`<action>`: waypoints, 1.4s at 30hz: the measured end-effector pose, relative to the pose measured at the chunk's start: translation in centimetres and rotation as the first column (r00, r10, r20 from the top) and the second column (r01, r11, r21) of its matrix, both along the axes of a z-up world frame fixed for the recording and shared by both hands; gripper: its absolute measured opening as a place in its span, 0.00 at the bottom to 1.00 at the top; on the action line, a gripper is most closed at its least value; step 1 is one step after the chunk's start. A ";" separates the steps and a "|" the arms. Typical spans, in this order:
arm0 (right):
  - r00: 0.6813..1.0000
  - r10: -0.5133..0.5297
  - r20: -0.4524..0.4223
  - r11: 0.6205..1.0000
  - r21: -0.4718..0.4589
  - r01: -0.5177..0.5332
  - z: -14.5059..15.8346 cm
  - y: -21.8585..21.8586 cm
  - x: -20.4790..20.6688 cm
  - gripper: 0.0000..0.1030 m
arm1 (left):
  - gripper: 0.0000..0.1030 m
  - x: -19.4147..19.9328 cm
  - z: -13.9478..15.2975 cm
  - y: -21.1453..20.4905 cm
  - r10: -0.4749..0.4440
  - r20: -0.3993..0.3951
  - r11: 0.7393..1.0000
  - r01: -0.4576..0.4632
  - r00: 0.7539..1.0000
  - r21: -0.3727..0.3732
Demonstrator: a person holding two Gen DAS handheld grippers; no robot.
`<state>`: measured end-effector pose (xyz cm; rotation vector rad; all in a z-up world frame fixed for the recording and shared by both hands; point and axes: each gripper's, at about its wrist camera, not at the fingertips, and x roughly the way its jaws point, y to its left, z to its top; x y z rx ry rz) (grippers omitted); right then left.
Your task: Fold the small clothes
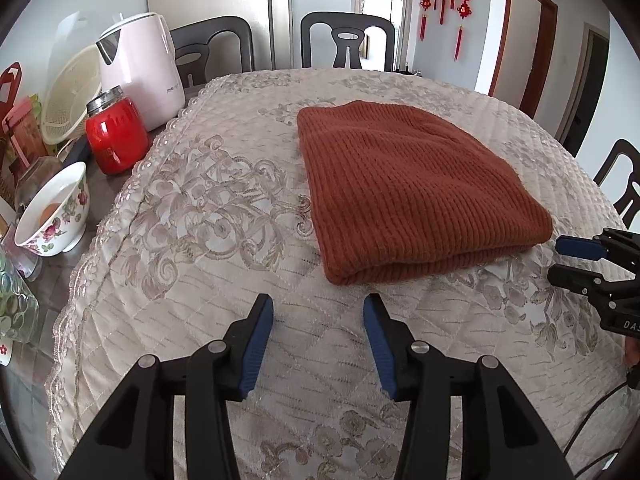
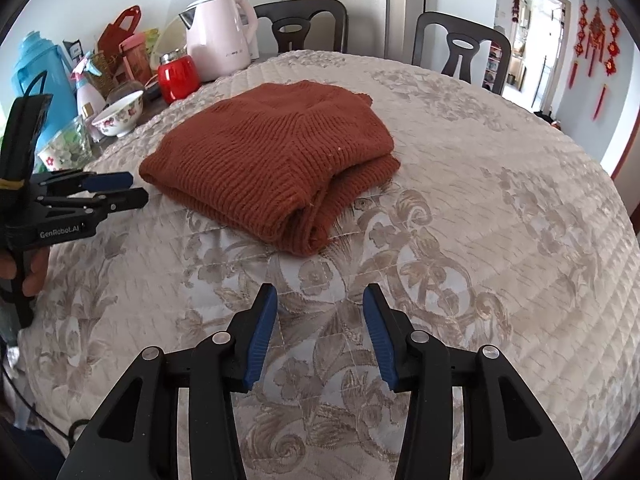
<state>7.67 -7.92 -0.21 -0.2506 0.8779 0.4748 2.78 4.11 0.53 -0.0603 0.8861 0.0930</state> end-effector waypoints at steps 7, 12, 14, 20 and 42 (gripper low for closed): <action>1.000 0.010 0.010 1.000 -0.019 -0.009 -0.2 0.1 -0.1 0.47 | 0.54 0.3 -0.1 0.0 -0.012 -0.009 1.000 0.012 1.000 0.016; 1.000 0.009 0.012 1.000 -0.021 -0.009 -0.2 0.1 0.0 0.48 | 0.61 0.3 -0.2 0.2 -0.008 -0.012 1.000 0.008 1.000 0.011; 1.000 0.009 0.012 1.000 -0.021 -0.009 -0.2 0.1 0.0 0.48 | 0.62 0.3 -0.2 0.3 -0.006 -0.013 1.000 0.006 1.000 0.010; 1.000 0.009 0.014 1.000 -0.023 -0.008 -0.2 0.2 -0.1 0.48 | 0.66 0.3 -0.3 0.5 0.001 -0.014 1.000 0.000 1.000 0.009; 1.000 0.008 0.010 1.000 -0.016 -0.008 -0.2 0.1 0.0 0.48 | 0.70 0.3 -0.3 0.5 0.010 -0.017 1.000 -0.010 1.000 0.011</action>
